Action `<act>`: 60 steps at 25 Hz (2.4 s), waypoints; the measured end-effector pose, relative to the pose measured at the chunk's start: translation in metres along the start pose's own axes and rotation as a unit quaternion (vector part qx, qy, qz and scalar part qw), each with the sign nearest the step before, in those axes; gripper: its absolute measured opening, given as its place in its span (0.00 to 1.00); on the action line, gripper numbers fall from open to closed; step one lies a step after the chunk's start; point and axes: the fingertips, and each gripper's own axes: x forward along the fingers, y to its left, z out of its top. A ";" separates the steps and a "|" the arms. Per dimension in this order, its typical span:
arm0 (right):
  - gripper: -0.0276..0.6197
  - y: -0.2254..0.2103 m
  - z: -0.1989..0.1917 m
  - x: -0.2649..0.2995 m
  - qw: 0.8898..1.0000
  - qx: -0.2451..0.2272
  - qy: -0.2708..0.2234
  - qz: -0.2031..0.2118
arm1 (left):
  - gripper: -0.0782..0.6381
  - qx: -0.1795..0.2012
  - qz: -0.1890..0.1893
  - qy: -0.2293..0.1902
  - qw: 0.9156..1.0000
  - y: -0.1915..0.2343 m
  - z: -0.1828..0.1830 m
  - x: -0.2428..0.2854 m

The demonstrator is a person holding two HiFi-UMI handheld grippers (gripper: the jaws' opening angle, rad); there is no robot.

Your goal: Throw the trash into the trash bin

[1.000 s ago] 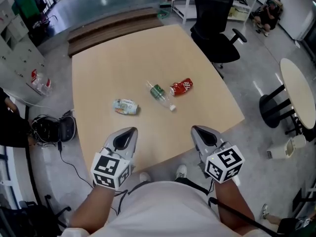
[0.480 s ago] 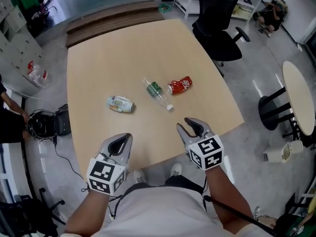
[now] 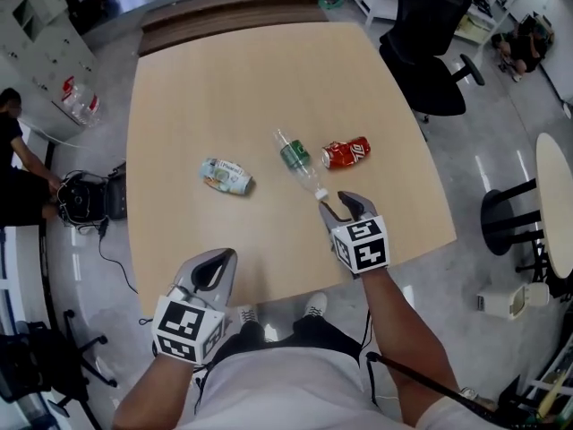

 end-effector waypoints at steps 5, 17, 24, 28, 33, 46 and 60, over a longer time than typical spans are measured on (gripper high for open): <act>0.35 -0.009 -0.018 0.044 0.998 -0.036 0.041 -0.005 | 0.12 -0.006 0.015 0.010 1.000 0.001 -0.008 -0.004; 0.36 -0.009 -0.036 0.093 0.993 -0.073 0.092 0.002 | 0.12 -0.024 0.035 0.037 0.998 0.000 -0.035 -0.022; 0.29 -0.013 -0.040 0.095 0.993 -0.077 0.094 -0.008 | 0.12 -0.027 0.048 0.041 0.998 0.005 -0.043 -0.037; 0.29 -0.012 -0.040 0.097 0.995 -0.050 0.086 -0.004 | 0.12 -0.032 0.052 0.037 0.997 0.014 -0.044 -0.041; 0.29 -0.006 -0.042 0.085 0.997 -0.021 0.080 -0.006 | 0.12 -0.030 0.041 0.033 0.998 0.014 -0.047 -0.042; 0.29 0.008 -0.009 -0.006 0.998 0.034 0.016 -0.041 | 0.12 0.008 -0.033 0.004 0.999 0.007 -0.021 -0.031; 0.29 0.005 -0.054 -0.177 0.970 0.151 -0.037 -0.187 | 0.12 0.124 -0.248 0.003 0.961 -0.090 0.005 0.009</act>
